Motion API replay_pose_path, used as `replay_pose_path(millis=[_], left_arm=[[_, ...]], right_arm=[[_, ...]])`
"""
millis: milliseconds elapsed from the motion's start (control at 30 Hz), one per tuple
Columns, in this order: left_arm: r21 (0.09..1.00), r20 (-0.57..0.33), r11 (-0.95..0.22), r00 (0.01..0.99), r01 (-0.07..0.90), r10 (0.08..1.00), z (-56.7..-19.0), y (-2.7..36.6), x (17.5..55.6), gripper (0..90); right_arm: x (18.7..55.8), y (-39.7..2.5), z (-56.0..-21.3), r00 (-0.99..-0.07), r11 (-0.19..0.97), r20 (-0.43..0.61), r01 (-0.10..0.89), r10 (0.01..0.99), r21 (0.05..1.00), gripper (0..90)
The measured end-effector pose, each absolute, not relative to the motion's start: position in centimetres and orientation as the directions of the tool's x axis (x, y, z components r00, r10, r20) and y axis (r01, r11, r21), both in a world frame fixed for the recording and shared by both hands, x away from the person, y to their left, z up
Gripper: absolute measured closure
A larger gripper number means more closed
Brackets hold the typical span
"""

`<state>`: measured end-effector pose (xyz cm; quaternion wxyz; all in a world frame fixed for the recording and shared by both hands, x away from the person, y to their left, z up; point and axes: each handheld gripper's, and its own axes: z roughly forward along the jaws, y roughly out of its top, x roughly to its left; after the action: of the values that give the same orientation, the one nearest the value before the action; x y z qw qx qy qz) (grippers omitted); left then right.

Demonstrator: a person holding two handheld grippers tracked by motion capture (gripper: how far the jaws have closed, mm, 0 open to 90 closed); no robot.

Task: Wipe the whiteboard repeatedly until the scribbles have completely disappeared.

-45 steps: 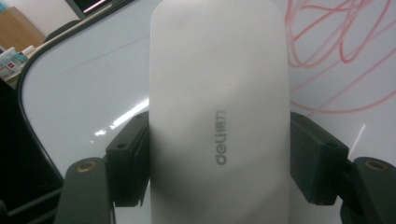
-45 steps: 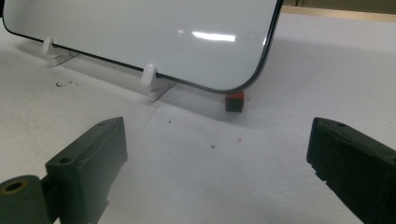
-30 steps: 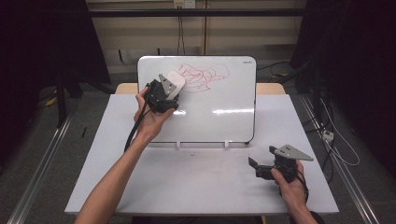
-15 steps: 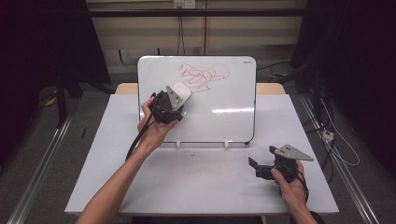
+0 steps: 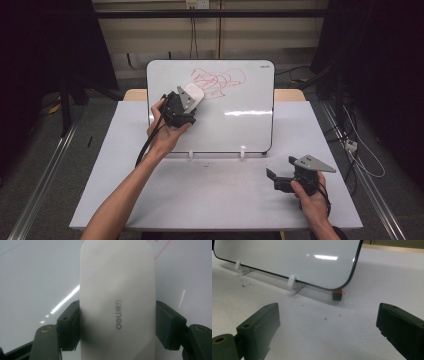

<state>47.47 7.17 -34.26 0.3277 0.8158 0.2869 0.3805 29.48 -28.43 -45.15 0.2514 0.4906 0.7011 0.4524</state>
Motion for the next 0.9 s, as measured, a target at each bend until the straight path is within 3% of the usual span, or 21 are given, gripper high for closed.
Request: replay_pose_path(millis=[900], left_arm=[[0.805, 0.379, -0.541, 0.490, 0.244, 0.785, -30.4, 7.7, 50.8, 31.1]], right_arm=[[29.6, -28.4, -45.2, -0.398, 0.111, 0.093, 0.461, 0.913, 0.880, 5.5]])
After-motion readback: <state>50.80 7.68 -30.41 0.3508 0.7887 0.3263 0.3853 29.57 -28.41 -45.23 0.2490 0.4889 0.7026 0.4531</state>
